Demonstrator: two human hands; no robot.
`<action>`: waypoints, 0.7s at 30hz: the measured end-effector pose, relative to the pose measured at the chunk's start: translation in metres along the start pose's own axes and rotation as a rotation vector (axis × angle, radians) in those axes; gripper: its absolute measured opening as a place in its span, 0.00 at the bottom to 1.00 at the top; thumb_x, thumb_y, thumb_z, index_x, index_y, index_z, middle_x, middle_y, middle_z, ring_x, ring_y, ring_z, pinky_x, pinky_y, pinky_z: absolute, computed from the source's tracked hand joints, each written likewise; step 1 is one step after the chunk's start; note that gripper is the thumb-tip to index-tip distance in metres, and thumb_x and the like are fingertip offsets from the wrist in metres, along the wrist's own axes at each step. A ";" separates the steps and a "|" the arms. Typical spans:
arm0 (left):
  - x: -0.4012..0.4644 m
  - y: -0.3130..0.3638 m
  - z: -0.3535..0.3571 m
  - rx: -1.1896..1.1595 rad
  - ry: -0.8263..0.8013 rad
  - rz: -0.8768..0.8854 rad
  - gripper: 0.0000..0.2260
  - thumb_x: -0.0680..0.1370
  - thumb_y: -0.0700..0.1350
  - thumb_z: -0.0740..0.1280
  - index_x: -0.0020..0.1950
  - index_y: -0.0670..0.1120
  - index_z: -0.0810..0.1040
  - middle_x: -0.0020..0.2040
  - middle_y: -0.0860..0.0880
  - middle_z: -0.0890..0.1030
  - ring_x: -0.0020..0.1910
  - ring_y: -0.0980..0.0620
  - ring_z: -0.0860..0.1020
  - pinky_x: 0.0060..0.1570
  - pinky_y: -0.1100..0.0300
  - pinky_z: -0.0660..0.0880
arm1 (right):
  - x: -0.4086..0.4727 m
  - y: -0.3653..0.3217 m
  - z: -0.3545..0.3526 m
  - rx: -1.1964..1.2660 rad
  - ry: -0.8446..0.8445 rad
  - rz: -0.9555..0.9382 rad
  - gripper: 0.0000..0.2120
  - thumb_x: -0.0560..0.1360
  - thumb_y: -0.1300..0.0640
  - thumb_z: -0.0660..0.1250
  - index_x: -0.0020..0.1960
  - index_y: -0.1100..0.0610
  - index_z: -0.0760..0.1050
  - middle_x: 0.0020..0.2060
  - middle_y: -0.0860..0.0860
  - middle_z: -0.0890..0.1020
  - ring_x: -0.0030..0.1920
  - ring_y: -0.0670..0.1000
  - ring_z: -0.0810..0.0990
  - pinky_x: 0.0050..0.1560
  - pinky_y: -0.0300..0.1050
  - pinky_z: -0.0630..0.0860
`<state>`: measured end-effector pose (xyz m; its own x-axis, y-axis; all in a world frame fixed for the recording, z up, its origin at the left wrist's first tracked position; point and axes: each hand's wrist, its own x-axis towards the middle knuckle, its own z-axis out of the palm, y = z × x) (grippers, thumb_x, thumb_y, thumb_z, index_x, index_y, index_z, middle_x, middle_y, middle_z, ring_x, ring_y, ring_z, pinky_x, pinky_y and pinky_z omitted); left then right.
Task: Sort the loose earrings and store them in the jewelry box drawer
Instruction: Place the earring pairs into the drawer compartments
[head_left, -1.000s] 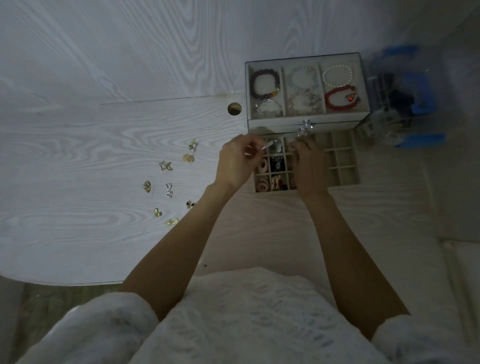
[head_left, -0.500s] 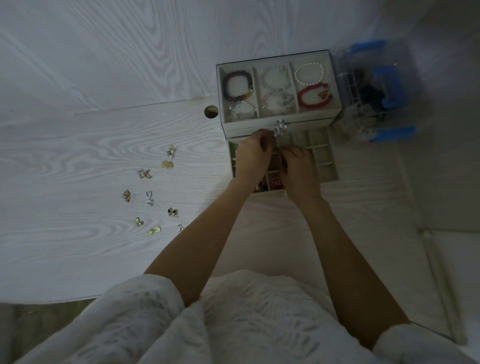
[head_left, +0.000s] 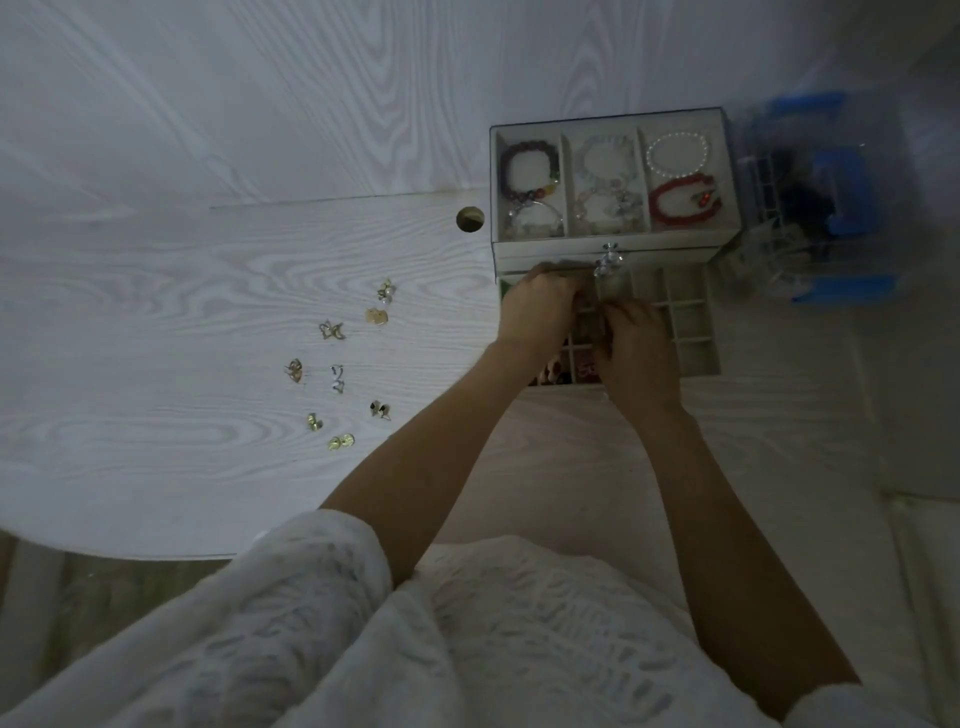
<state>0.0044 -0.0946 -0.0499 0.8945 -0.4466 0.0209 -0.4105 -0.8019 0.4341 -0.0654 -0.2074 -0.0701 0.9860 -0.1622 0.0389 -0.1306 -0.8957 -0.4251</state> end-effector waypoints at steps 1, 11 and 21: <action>-0.002 -0.002 -0.003 -0.029 0.016 0.013 0.09 0.76 0.42 0.65 0.53 0.47 0.81 0.51 0.44 0.83 0.53 0.44 0.78 0.45 0.53 0.76 | -0.001 -0.002 -0.002 -0.003 0.018 -0.003 0.13 0.72 0.66 0.63 0.56 0.63 0.76 0.53 0.61 0.79 0.55 0.62 0.74 0.53 0.51 0.72; -0.113 -0.091 -0.054 -0.003 0.153 -0.016 0.08 0.77 0.49 0.63 0.50 0.49 0.81 0.40 0.52 0.84 0.39 0.50 0.79 0.34 0.61 0.73 | -0.021 -0.072 0.006 0.133 0.010 -0.311 0.09 0.72 0.64 0.62 0.49 0.59 0.79 0.43 0.55 0.82 0.47 0.56 0.76 0.48 0.42 0.67; -0.093 -0.168 -0.063 -0.117 0.203 -0.482 0.20 0.73 0.46 0.70 0.62 0.40 0.72 0.58 0.41 0.75 0.52 0.44 0.77 0.50 0.53 0.73 | 0.066 -0.160 0.065 0.207 -0.276 -0.417 0.11 0.75 0.64 0.63 0.55 0.59 0.79 0.49 0.56 0.81 0.52 0.57 0.77 0.49 0.51 0.75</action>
<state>0.0010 0.1064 -0.0679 0.9977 0.0562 -0.0371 0.0674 -0.8424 0.5346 0.0269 -0.0483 -0.0581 0.9440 0.3295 0.0157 0.2738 -0.7560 -0.5945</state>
